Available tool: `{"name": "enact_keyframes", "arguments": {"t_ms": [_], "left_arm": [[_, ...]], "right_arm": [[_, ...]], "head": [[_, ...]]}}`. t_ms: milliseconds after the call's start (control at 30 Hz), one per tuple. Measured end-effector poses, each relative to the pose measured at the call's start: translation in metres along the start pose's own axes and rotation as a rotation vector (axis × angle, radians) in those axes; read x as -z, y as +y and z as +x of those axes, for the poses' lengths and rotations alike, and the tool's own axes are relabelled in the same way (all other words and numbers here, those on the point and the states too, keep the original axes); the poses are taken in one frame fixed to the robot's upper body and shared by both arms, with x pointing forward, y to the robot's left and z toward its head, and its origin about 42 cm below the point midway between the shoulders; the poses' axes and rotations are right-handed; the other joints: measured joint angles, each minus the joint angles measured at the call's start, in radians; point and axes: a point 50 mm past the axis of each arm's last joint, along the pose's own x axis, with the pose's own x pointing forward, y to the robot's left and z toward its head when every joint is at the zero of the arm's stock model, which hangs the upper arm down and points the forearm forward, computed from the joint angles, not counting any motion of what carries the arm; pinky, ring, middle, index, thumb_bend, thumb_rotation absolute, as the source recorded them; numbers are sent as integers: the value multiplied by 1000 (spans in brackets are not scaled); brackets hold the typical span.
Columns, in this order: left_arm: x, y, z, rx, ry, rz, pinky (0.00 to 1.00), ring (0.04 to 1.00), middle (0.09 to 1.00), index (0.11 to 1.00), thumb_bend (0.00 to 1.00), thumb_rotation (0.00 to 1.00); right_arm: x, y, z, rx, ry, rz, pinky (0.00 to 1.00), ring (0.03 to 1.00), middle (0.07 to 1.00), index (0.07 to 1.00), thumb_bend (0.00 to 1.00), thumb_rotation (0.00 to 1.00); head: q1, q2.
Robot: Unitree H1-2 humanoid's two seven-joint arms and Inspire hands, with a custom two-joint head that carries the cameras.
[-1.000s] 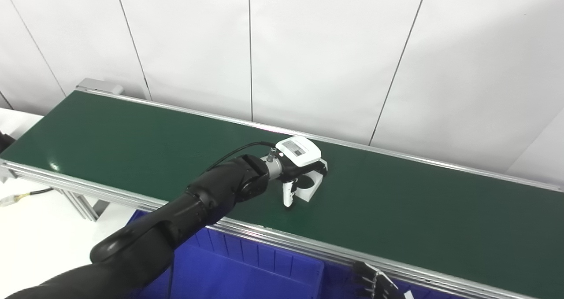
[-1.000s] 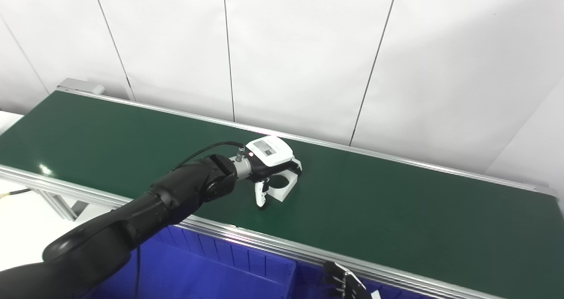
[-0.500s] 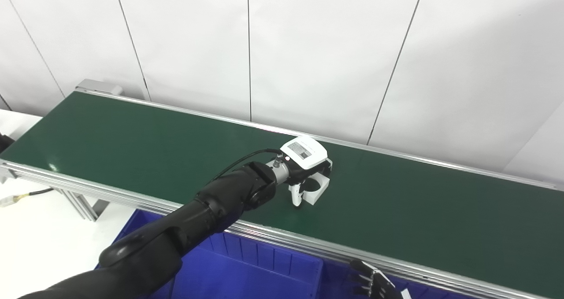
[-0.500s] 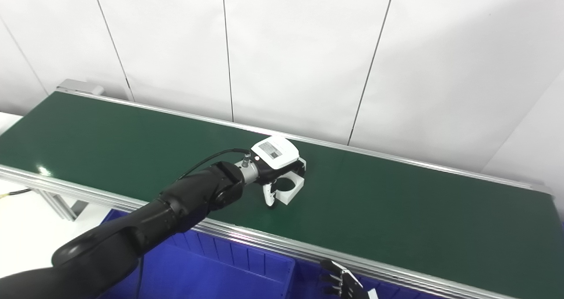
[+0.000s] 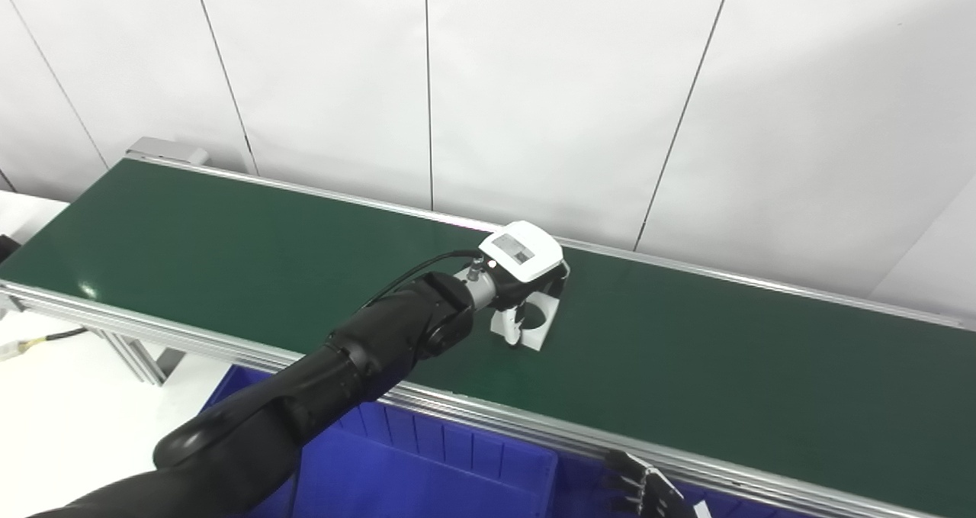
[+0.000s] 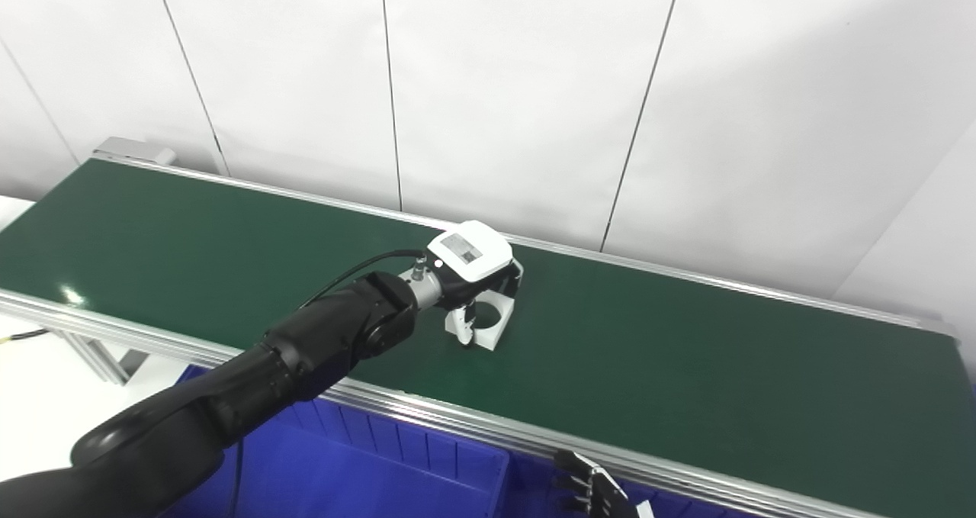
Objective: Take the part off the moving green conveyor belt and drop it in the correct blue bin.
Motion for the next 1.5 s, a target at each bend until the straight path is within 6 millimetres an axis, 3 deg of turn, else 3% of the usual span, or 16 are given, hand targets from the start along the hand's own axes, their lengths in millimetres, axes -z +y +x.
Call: {"name": "enact_keyframes", "arguments": {"t_ms": [333, 367, 567, 667, 800, 833, 867, 900, 967, 1000, 1033, 1100, 1267, 1500], "left_arm": [[-18, 69, -24, -23, -33, -37, 297, 424, 518, 553, 468, 0], [-21, 76, -29, -14, -38, -42, 298, 419, 511, 555, 469, 0], [-26, 105, -60, -4, -82, -27, 291, 416, 516, 556, 466, 0], [-22, 111, -86, -25, -78, -46, 311, 417, 497, 550, 470, 0], [-19, 102, -121, -48, -80, -104, 328, 432, 496, 538, 473, 0], [-17, 98, -127, -46, -77, -113, 324, 436, 504, 535, 473, 0], [-13, 92, -136, -44, -68, -122, 323, 437, 504, 534, 473, 0], [-11, 87, -143, -48, -60, -128, 331, 426, 509, 538, 473, 0], [-8, 78, -161, -56, -35, -143, 336, 422, 511, 539, 473, 0], [-9, 75, -168, -58, -29, -148, 338, 422, 511, 538, 473, 0], [-9, 72, -174, -57, -22, -154, 334, 420, 512, 540, 472, 0], [-8, 69, -184, -62, -6, -164, 314, 414, 502, 553, 469, 0], [-7, 70, -205, -60, 36, -176, 322, 431, 492, 550, 471, 0], [-9, 40, -223, 40, 104, -214, 317, 431, 495, 548, 472, 0]], "right_arm": [[0, -2, 0, -1, -1, 8, 660, 754, 861, 786, 791, 164], [0, -2, 0, -2, -3, 9, 660, 752, 861, 787, 792, 166], [-2, -6, 1, -9, -11, 30, 669, 753, 862, 794, 791, 191], [-7, -11, 2, -1, -32, 30, 663, 754, 862, 793, 782, 178], [-12, -17, 3, 1, -52, 29, 663, 750, 857, 798, 773, 152], [-13, -18, 3, 0, -55, 29, 670, 749, 855, 797, 768, 125], [-15, -19, 4, -3, -64, 31, 671, 749, 855, 797, 767, 123], [-17, -21, 4, -2, -74, 35, 674, 747, 854, 799, 769, 137], [-21, -26, 4, 11, -88, 42, 672, 746, 851, 800, 769, 142], [-22, -29, 4, 18, -92, 41, 670, 745, 849, 800, 769, 141], [-23, -32, 4, 23, -99, 39, 667, 743, 842, 802, 772, 158], [-29, -37, 5, 22, -121, 32, 659, 738, 830, 799, 782, 193], [-40, -43, 11, 19, -163, 35, 620, 726, 817, 784, 796, 182], [-44, -54, 15, 30, -169, 39, 638, 724, 821, 792, 811, 224]], "head": [[32, 20], [69, 46], [141, 84], [156, 98], [184, 130], [216, 159], [216, 160], [253, 196], [253, 196], [285, 224], [285, 224], [339, 279], [365, 310], [416, 337]]}}
